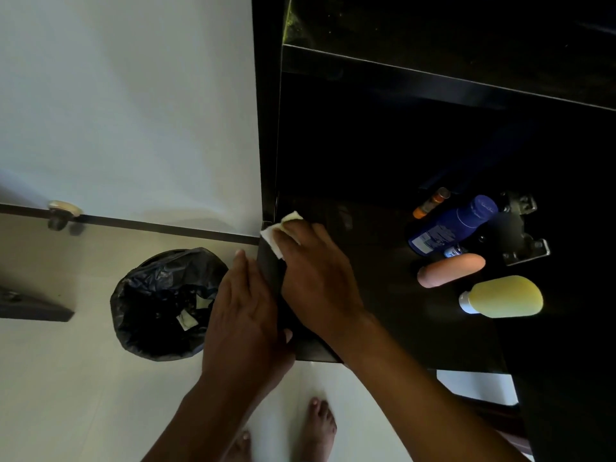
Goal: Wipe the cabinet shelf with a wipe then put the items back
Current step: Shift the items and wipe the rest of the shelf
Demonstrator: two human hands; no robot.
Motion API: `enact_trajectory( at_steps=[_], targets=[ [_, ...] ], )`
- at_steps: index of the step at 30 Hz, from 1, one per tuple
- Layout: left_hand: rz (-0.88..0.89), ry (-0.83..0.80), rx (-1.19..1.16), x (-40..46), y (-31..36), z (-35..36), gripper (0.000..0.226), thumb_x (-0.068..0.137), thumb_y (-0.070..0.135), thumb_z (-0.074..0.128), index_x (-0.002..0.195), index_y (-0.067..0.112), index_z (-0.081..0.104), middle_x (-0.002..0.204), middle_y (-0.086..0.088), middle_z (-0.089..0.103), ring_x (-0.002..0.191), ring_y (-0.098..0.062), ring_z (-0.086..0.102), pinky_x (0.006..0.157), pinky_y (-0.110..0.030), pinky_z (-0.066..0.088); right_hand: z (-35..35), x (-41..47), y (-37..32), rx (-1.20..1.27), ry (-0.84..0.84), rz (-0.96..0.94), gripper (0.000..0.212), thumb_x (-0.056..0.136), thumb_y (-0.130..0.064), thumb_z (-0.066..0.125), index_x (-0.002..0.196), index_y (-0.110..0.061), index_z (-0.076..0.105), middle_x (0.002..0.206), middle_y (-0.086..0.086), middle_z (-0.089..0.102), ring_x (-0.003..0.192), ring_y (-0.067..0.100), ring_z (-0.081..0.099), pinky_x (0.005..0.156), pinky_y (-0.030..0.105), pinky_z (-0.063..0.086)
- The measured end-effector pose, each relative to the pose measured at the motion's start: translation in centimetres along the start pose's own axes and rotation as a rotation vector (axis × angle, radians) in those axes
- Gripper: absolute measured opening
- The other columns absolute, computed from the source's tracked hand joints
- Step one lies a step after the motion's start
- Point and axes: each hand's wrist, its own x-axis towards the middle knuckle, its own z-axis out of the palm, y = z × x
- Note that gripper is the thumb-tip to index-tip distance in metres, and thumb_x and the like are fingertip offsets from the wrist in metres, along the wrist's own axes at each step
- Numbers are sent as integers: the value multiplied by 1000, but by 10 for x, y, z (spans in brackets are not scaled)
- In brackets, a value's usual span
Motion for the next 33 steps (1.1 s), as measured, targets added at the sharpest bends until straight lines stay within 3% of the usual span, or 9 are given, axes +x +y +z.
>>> enact_trajectory(
  at_steps=[4,8,13,18,20,22,25,29,33],
  targets=[
    [96,4,80,-3,-7,1,119,67,24,85,163,9,19,169,-18,24,157,-32,17,123,-42,14,-10,-6,33,-55,77,169,50,81,-4,53,130,-7,63,131,13,61,115,34,56,92,45,55],
    [174,-26,198,0,-2,3,112,57,22,89,155,2,39,161,-17,42,151,-37,35,121,-50,32,-18,24,71,-135,101,287,53,81,0,63,133,-5,60,133,18,58,118,37,52,88,49,55],
    [153,-38,229,9,-3,-6,117,71,39,85,163,8,18,172,-11,17,160,-32,8,128,-43,11,-16,11,64,-83,148,214,58,75,7,62,131,-8,64,126,16,63,108,38,58,86,49,56],
    [152,-52,197,12,-6,-9,117,75,44,83,164,11,15,172,-9,14,160,-30,7,127,-42,6,-13,-97,17,109,3,55,49,88,-7,59,134,-21,65,133,0,64,118,19,63,100,38,56],
    [151,-52,159,12,-9,-8,115,80,47,78,165,16,7,173,-3,7,161,-26,0,130,-42,5,-17,-121,12,113,-11,69,59,76,0,73,133,-16,66,134,4,65,118,23,65,96,38,58],
    [151,-42,161,12,-10,-9,116,80,49,78,165,18,6,174,-1,6,161,-25,1,130,-40,5,-21,-112,20,75,8,132,66,68,5,74,131,-13,66,129,8,67,110,29,66,88,42,61],
    [142,-48,151,11,-9,-11,116,82,52,76,165,20,2,173,2,2,160,-23,0,125,-33,-3,-25,-59,41,-61,58,243,52,75,-2,60,126,-6,66,122,16,66,103,36,61,77,48,60],
    [139,-56,157,13,-8,-12,116,83,53,74,165,20,-2,173,3,0,160,-22,-4,129,-34,1,-21,17,72,-99,116,296,45,80,0,61,124,-3,66,126,18,62,110,38,56,81,48,56],
    [139,-93,154,16,-9,-13,114,83,52,74,164,21,0,173,3,1,160,-22,-2,129,-36,3,-11,18,62,-9,175,175,49,76,3,55,123,-2,68,122,17,65,105,39,59,82,50,57]
  ],
)
